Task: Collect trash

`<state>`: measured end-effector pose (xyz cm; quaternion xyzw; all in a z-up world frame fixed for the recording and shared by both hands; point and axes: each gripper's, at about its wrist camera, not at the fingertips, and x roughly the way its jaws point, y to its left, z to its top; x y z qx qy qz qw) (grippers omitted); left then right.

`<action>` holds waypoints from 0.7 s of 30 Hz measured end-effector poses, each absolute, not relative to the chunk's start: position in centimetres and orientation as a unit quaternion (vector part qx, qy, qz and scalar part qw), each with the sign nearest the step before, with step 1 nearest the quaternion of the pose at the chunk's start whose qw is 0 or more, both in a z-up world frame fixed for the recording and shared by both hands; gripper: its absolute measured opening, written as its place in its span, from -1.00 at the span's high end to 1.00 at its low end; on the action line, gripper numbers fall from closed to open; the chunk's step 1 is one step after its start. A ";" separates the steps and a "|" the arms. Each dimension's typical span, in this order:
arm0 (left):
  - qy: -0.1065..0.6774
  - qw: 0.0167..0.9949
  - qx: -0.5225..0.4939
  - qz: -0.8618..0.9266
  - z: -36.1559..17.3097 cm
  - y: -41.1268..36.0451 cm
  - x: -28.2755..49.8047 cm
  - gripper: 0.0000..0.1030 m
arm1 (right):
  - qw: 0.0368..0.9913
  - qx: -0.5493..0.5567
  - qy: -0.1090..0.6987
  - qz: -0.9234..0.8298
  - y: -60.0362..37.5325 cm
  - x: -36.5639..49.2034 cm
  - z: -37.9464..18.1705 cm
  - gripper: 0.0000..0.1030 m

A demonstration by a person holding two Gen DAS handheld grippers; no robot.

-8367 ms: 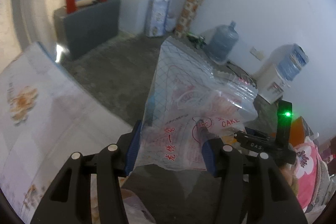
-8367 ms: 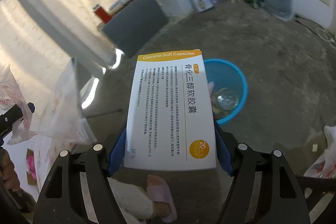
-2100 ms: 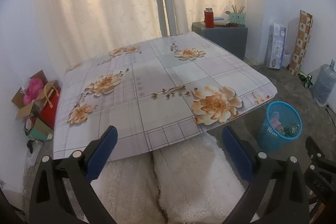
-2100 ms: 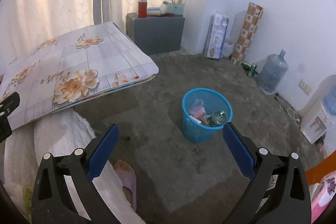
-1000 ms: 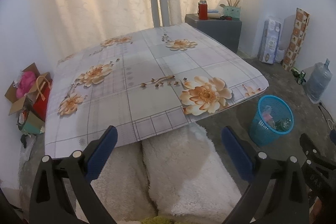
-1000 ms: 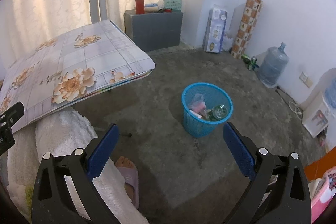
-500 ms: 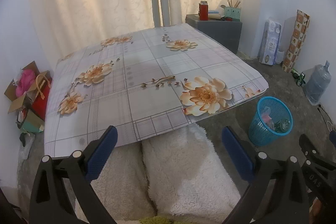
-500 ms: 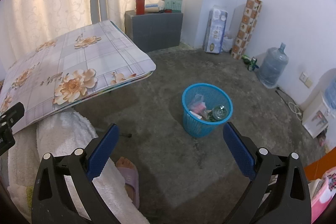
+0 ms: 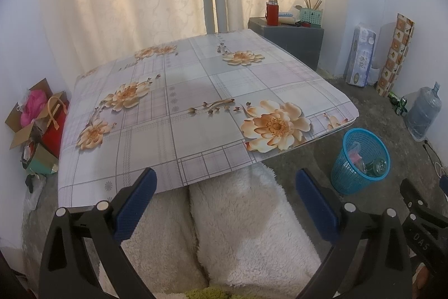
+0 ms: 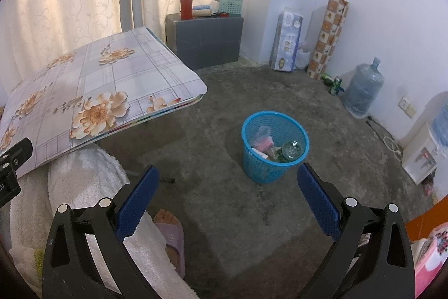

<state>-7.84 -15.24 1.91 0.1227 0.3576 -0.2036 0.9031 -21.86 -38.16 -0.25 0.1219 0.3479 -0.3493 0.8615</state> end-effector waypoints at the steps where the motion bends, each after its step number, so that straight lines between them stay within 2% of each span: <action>1: 0.357 0.903 0.123 -0.204 1.9 -15.2 -7.8 -0.89 | 0.862 0.122 0.348 -0.349 -38.1 -21.9 -0.2 -0.84; 21: 0.360 0.902 0.122 -0.203 1.8 -15.0 -7.6 -0.89 | 0.862 0.121 0.347 -0.350 -38.3 -22.0 0.0 -0.84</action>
